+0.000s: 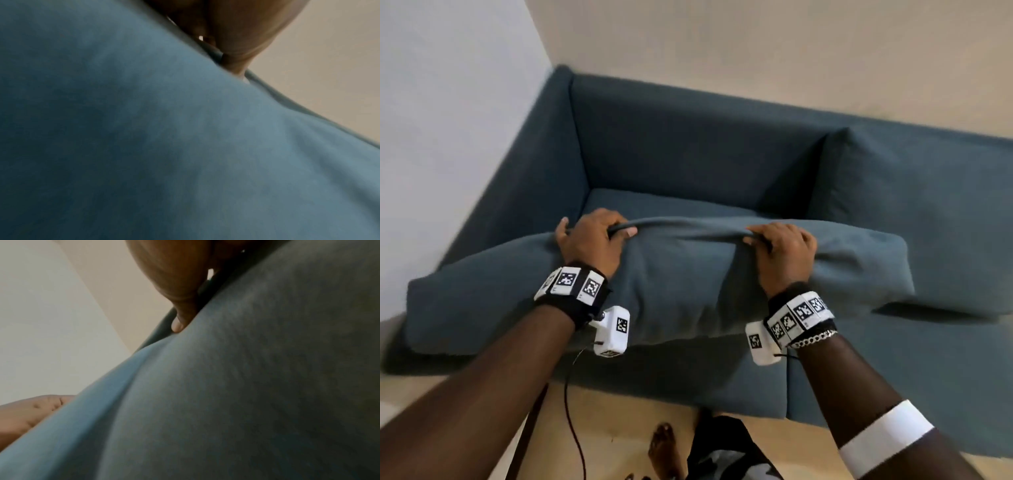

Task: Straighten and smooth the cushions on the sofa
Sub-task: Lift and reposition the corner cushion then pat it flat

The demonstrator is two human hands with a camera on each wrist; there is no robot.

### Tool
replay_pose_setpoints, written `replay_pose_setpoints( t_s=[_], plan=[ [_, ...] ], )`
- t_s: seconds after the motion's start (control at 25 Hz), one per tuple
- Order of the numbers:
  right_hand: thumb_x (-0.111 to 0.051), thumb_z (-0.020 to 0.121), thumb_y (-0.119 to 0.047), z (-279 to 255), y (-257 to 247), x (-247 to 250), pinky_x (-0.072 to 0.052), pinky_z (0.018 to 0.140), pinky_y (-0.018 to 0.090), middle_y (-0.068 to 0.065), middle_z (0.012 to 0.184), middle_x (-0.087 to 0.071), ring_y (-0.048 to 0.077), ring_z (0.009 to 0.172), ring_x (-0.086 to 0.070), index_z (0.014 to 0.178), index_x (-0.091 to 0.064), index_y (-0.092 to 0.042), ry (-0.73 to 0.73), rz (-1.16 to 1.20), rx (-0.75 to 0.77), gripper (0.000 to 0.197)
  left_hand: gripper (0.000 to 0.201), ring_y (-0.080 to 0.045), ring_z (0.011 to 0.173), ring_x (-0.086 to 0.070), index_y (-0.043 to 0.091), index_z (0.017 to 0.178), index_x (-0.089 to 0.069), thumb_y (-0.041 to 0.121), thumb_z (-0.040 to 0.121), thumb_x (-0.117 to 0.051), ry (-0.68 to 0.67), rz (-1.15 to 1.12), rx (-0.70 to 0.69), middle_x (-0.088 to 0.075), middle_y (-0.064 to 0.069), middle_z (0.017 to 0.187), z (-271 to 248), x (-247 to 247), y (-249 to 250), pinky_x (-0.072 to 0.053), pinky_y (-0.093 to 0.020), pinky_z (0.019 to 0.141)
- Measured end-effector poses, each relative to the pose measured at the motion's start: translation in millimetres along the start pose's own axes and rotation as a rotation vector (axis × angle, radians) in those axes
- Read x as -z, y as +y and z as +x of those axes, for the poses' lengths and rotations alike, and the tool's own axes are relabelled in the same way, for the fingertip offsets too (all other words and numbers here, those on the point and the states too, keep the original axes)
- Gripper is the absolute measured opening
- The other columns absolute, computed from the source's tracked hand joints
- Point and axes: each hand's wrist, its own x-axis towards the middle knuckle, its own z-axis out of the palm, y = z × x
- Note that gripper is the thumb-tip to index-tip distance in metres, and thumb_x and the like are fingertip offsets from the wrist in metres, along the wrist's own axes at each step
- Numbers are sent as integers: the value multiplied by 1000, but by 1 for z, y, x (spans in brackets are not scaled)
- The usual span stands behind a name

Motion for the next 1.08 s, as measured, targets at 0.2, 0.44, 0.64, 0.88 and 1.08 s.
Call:
replay_pose_setpoints(
  t_s=[0.2, 0.44, 0.64, 0.88, 1.08],
  plan=[
    [-66, 97, -38, 41, 9, -43, -24, 103, 37, -9, 115, -75, 21, 119, -62, 112, -76, -31, -377, -78, -69, 19, 61, -22, 146, -37, 40, 139, -53, 76, 91, -42, -280, 183, 11, -49, 9, 152, -1, -14, 26, -7, -66, 119],
    [-60, 100, -47, 98, 19, -45, -22, 119, 44, -5, 149, -57, 21, 147, -39, 138, -63, -33, -443, 50, -80, 40, 138, -20, 157, 9, 47, 156, 15, 105, 46, -45, -455, 395, -226, 8, 9, 170, 1, -40, 78, 10, -66, 119],
    [-41, 101, -66, 112, 28, -14, -12, 128, 49, -3, 168, -29, 21, 159, -14, 155, -41, -35, -521, -44, -4, 63, 141, -18, 158, 2, 53, 154, 12, 104, 39, -52, -422, 378, -162, 2, 12, 170, 26, -53, 73, 8, -63, 121],
    [-57, 100, -51, 147, 42, 74, -20, 126, 55, 4, 164, -36, 23, 156, -22, 147, -54, -24, 22, 252, -78, 54, 141, -18, 158, 1, 52, 154, 10, 103, 39, -53, -436, 350, -168, -1, 11, 170, 49, -59, 73, 9, -61, 121],
    [-18, 91, -74, 111, 71, 31, 12, 122, 67, -4, 174, -7, 27, 160, 8, 160, -26, -38, -437, -251, -225, 78, 142, -17, 158, 4, 53, 154, 11, 104, 38, -53, -457, 318, -168, 1, 12, 170, 51, -60, 69, 13, -59, 121]
  ],
)
